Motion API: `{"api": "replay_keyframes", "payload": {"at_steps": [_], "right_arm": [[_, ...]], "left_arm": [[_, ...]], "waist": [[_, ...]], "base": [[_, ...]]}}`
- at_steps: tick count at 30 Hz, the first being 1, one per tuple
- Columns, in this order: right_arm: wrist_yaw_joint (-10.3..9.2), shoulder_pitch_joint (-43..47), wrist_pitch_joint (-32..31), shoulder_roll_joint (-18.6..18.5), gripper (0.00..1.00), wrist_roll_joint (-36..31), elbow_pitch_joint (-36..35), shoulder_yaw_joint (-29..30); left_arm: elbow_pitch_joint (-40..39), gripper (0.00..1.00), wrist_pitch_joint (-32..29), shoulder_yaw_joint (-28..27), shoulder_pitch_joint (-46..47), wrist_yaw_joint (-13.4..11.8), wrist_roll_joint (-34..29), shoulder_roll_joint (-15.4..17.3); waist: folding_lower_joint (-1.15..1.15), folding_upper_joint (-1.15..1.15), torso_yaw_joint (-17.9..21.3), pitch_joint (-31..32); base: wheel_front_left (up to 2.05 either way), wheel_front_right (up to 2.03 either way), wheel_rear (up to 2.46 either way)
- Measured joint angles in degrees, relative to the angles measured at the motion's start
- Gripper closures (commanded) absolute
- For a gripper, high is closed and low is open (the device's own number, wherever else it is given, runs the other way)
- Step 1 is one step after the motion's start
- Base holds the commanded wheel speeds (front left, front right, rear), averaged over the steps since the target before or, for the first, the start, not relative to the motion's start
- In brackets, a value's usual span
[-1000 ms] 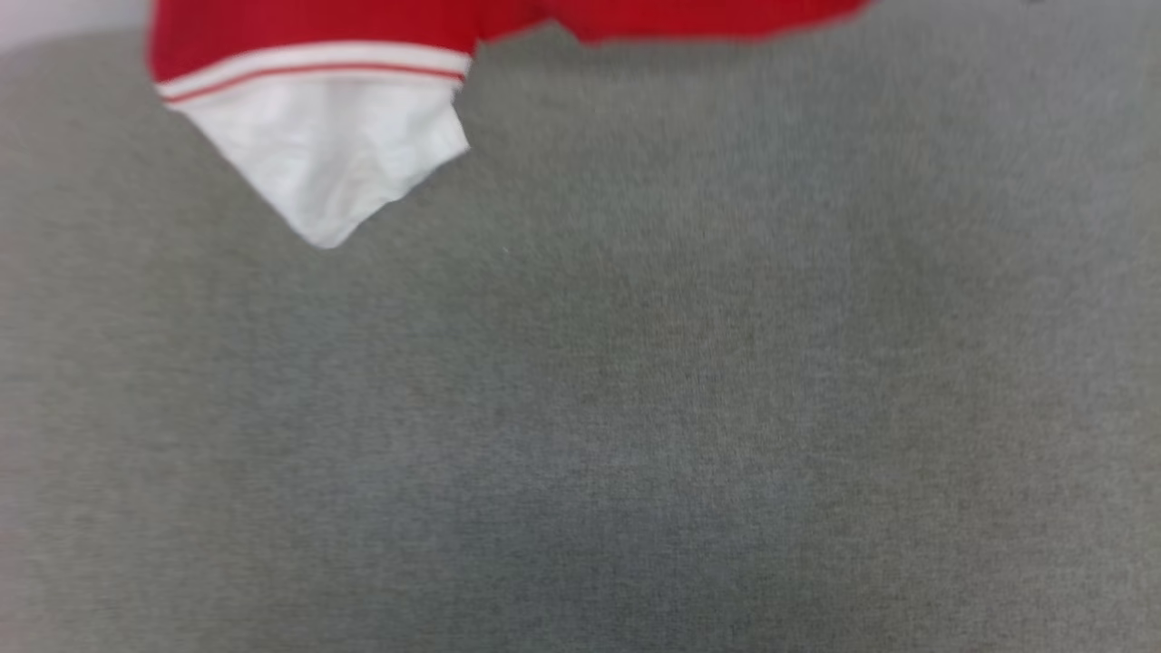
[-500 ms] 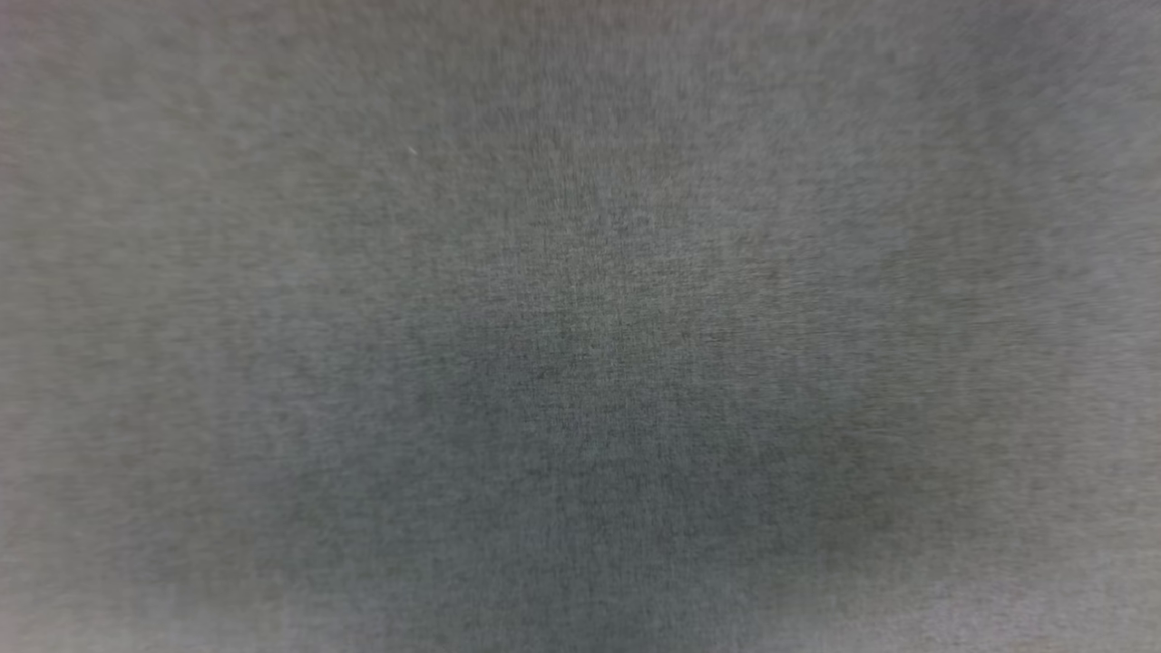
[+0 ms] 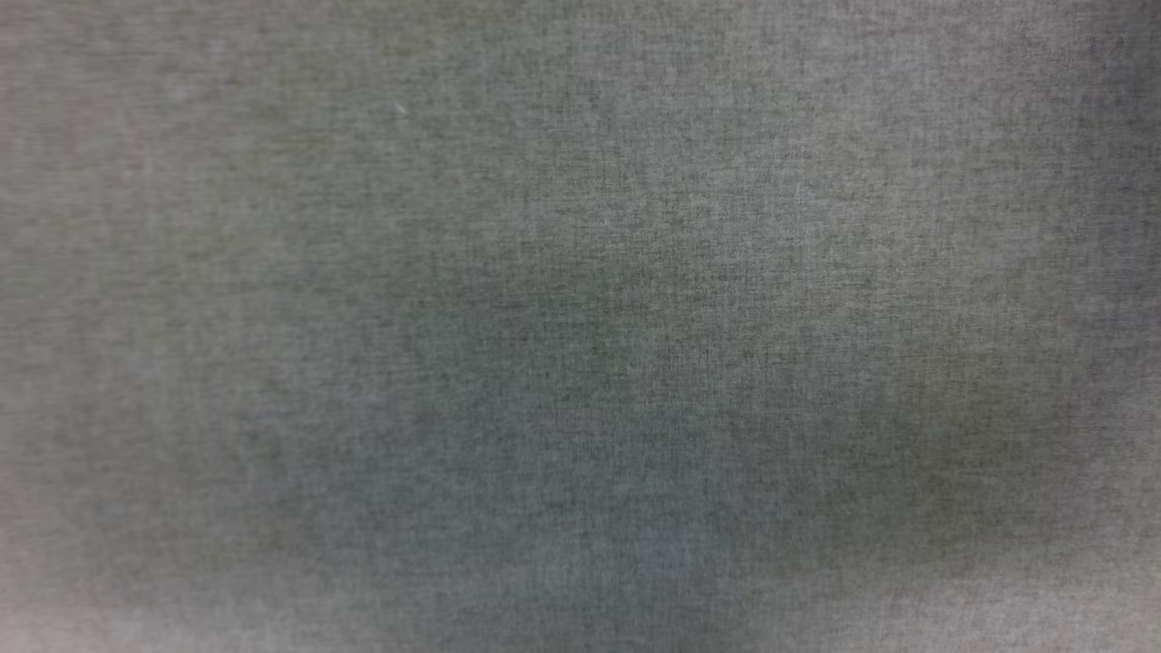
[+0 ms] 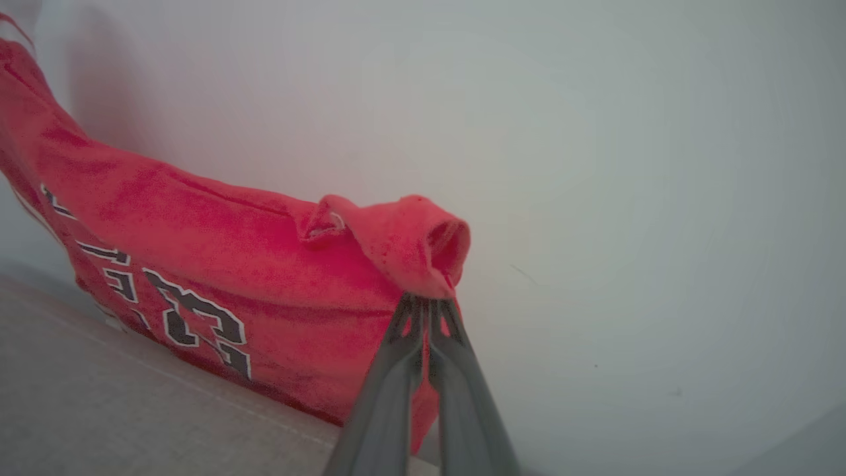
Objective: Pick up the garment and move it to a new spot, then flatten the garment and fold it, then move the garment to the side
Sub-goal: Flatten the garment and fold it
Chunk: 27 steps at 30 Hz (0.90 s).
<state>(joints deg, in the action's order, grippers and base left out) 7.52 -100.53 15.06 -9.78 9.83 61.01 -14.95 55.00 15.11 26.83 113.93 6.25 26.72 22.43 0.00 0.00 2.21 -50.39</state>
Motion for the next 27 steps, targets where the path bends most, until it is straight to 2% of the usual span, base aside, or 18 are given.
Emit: {"api": "replay_keyframes", "payload": {"at_steps": [5,7,10,11,17,21,22,24,27], "right_arm": [[0.00,5.1,-0.5,-0.7,1.00,5.0,1.8,-8.5],[0.00,8.2,-2.3,-1.5,1.00,9.0,1.2,-11.9],[0.00,13.0,-4.2,-4.6,1.00,14.9,-2.6,-17.4],[0.00,14.9,-4.8,-6.2,1.00,16.5,-4.3,-19.4],[0.00,27.5,-10.7,-14.5,1.00,30.3,-17.2,-27.6],[0.00,36.6,-14.8,-21.6,1.00,37.1,-28.0,-32.8],[-0.01,38.8,-15.4,-23.5,1.00,38.5,-31.1,-33.9],[0.00,43.0,-16.7,-26.8,1.00,41.4,-35.6,-34.7],[0.00,48.9,-17.8,-31.9,1.00,44.5,-41.3,-35.1]], "left_arm": [[5.2,1.00,-2.5,3.2,-6.7,1.1,1.8,-1.0],[4.8,1.00,-3.8,5.7,-10.6,1.1,2.6,-1.1],[1.9,1.00,-5.8,8.9,-17.5,1.2,6.2,-0.8],[0.6,1.00,-6.6,10.8,-20.1,1.2,6.1,-0.1],[-10.8,1.00,-12.7,15.3,-36.6,1.2,15.3,5.3],[-21.2,1.00,-19.2,16.9,-48.9,1.2,20.7,11.2],[-24.4,1.00,-21.1,17.3,-52.2,0.7,21.5,13.1],[-31.5,1.00,-24.3,17.2,-58.9,-1.9,24.3,16.4],[-43.7,1.00,-28.4,17.0,-69.6,-8.0,28.0,21.9]], "waist": [[0.00,0.00,-0.9,2.8],[0.00,0.00,-1.2,4.6],[0.00,0.00,-1.8,8.0],[0.00,0.00,-2.0,9.4],[0.00,0.00,-3.7,18.1],[0.00,0.00,-4.6,23.8],[0.00,0.00,-4.8,25.3],[0.00,0.00,-5.2,28.0],[0.00,0.00,-5.7,32.0]], "base": [[0.00,0.00,0.00],[0.00,0.00,0.00],[0.00,0.00,0.00],[0.00,0.00,0.00],[0.00,0.00,0.00],[0.00,0.00,0.00],[0.00,0.00,0.00],[0.00,0.00,0.00],[0.00,0.00,0.00]]}}
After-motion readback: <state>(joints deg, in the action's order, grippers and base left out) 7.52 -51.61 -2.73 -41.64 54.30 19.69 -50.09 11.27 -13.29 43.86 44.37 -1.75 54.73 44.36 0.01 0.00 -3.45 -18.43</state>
